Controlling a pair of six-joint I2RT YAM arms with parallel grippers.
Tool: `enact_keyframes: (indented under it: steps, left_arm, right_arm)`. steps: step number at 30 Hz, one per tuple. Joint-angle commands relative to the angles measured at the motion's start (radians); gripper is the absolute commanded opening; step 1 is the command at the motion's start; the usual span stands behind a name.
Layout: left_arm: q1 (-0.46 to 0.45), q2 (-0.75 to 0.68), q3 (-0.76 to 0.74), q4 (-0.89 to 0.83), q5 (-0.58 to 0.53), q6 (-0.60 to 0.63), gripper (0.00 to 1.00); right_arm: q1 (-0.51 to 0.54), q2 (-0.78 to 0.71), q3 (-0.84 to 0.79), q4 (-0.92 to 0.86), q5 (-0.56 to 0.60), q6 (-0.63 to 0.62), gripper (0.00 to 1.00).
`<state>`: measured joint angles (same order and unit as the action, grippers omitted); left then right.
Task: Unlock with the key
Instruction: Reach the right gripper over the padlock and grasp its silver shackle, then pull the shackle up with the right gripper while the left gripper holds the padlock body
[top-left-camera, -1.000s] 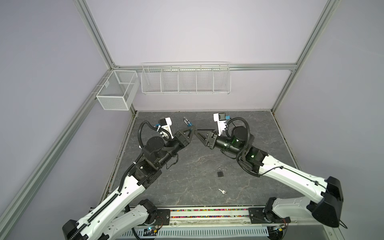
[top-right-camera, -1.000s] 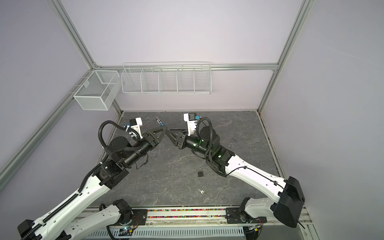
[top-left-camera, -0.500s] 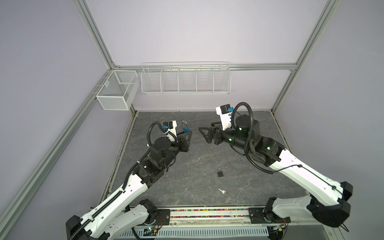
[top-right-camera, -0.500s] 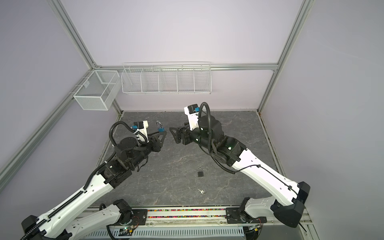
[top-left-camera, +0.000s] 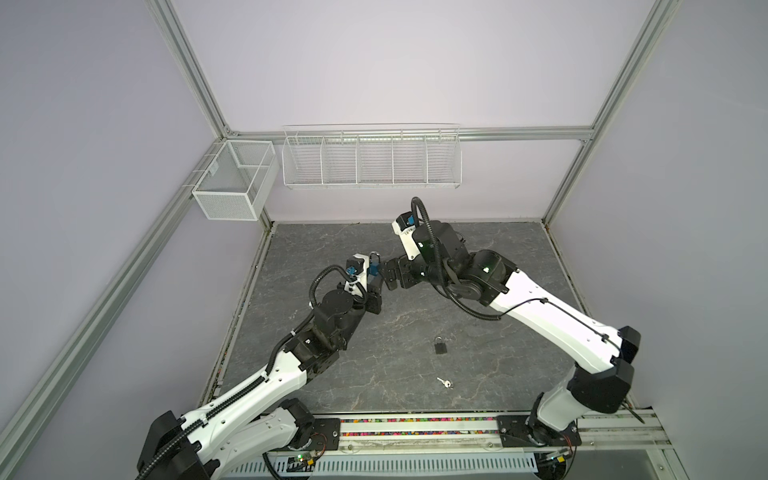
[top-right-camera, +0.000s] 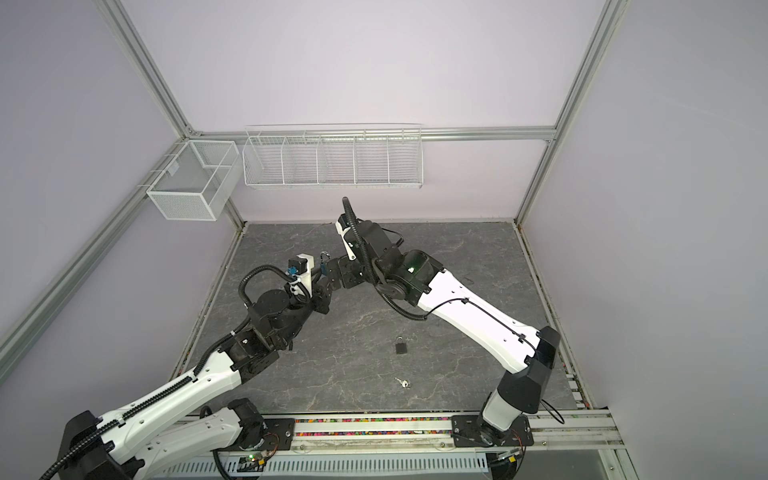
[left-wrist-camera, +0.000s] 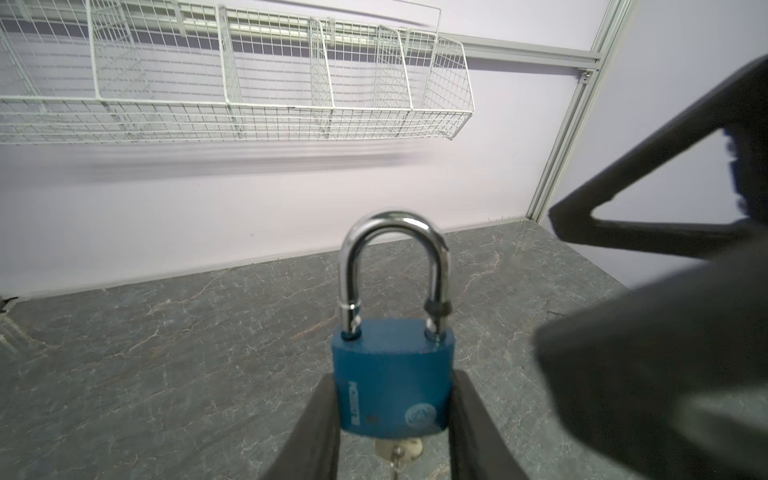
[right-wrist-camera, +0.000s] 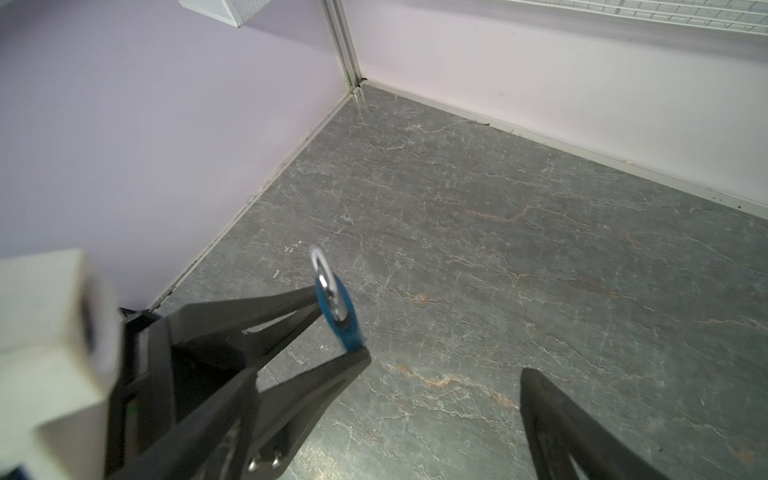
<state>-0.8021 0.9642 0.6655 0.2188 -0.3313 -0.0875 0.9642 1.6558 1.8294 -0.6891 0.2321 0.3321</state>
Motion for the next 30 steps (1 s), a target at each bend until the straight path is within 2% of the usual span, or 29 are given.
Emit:
enact_keyframes:
  steps: [1,7,14,19,26,30]
  left_arm:
    - [-0.021,-0.002,-0.007,0.105,-0.036,0.047,0.0]
    - [-0.026,0.0,-0.039,0.154,-0.041,0.048,0.0]
    - [-0.028,0.002,-0.076,0.207,-0.094,0.056,0.0]
    - [-0.027,-0.008,-0.094,0.22,-0.124,0.07,0.0]
    - [-0.027,0.0,-0.096,0.228,-0.141,0.106,0.0]
    - [-0.027,0.005,-0.104,0.24,-0.133,0.137,0.0]
  right_arm:
    - [0.003,0.054,0.074,-0.042,0.058,-0.006,0.98]
    - [0.005,0.133,0.172,-0.069,0.111,0.023,0.98]
    - [0.017,0.223,0.303,-0.168,0.252,0.025,0.97]
    - [0.016,0.234,0.317,-0.21,0.308,0.024,0.95]
    - [0.01,0.227,0.387,-0.319,0.297,0.036,0.94]
    - [0.006,0.195,0.405,-0.345,0.25,0.022,0.93]
